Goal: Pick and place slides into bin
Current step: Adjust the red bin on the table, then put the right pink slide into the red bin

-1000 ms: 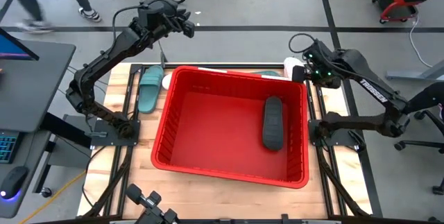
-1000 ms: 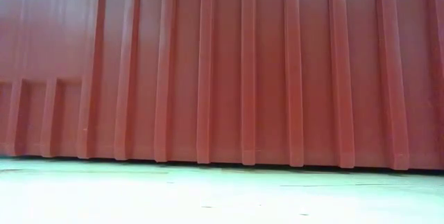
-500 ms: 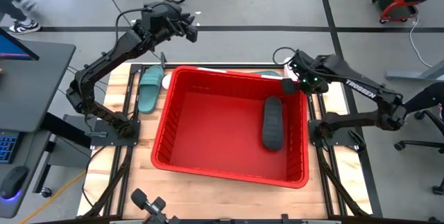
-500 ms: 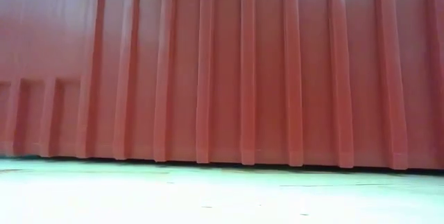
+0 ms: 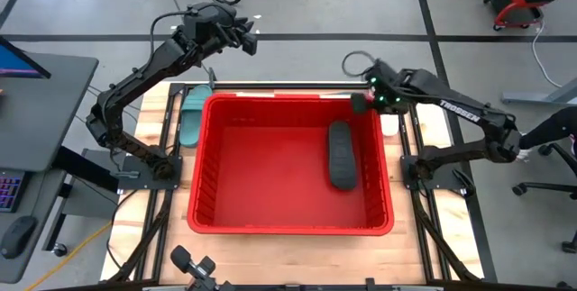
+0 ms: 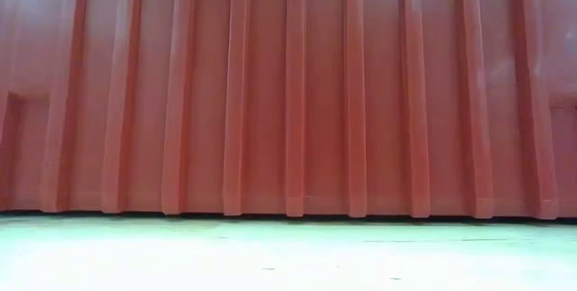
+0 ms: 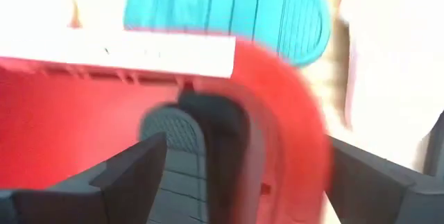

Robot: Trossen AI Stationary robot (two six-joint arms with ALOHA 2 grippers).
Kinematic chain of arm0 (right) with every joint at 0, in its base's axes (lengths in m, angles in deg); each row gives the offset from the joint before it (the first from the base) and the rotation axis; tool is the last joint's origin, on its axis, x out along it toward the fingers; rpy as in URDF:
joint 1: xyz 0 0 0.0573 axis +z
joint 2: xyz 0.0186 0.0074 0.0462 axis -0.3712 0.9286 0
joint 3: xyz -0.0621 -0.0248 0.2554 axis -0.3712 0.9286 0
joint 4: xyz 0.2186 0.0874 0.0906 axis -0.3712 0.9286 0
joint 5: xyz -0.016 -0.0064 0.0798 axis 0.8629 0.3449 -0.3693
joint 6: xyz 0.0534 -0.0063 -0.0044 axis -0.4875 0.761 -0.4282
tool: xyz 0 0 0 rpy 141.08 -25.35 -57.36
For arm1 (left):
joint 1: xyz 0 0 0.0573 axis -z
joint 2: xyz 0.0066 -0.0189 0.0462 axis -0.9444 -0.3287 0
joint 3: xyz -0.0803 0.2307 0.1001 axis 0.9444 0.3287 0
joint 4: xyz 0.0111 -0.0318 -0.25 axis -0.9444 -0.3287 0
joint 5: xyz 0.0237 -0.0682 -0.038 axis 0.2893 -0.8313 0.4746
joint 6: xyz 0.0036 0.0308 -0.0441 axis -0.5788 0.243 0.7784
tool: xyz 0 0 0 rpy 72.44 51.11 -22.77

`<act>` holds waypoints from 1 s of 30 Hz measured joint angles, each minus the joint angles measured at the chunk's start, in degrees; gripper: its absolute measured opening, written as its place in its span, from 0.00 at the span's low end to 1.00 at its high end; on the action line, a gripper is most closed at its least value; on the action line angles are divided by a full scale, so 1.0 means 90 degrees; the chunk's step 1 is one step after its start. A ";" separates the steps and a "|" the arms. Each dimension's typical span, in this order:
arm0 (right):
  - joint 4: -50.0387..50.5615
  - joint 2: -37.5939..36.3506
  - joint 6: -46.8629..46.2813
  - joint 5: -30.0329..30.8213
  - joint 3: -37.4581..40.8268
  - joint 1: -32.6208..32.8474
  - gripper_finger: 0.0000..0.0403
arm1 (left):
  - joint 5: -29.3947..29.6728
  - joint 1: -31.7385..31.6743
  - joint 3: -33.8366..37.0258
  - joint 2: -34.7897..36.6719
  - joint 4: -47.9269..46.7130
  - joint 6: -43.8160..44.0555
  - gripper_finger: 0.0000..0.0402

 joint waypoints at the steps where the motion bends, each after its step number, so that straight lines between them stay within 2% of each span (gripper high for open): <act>1: -0.0006 -0.0107 -0.0018 0.0020 -0.0061 -0.0055 0.89 | 0.0000 0.0000 0.0000 0.0000 0.0000 0.0007 0.27; 5: -0.0121 -0.0562 -0.0328 0.0548 -0.0183 -0.0447 0.89 | -0.0002 0.0000 0.0000 0.0000 0.0003 0.0049 0.27; 8: -0.0092 -0.0701 -0.0897 0.1798 -0.0183 -0.0876 0.89 | -0.0003 0.0000 0.0000 0.0000 0.0040 0.0127 0.27; 11: -0.0150 -0.0513 -0.1186 0.2638 -0.0183 -0.1204 0.88 | -0.0079 0.0000 0.0000 0.0000 0.0177 0.0179 0.27; 17: -0.0602 0.0316 -0.1914 0.3357 -0.0179 -0.1357 0.86 | -0.0216 0.0000 -0.0002 0.0000 0.0333 0.0160 0.27; 21: -0.1061 0.0891 -0.2186 0.3486 -0.0179 -0.1356 0.86 | -0.0216 0.0000 -0.0002 0.0000 0.0267 0.0157 0.27; 24: -0.1270 0.1317 -0.1967 0.3164 -0.0247 -0.1407 0.86 | -0.0219 0.0000 -0.0002 0.0000 0.0196 0.0152 0.27; 27: -0.0954 0.1824 -0.1767 0.2849 -0.0590 -0.1458 0.85 | -0.0243 0.0000 -0.0002 0.0000 0.0042 0.0129 0.27; 30: -0.0488 0.2275 -0.1654 0.2812 -0.1035 -0.1518 0.84 | -0.0519 -0.0006 -0.0002 0.0000 -0.0142 -0.0115 0.27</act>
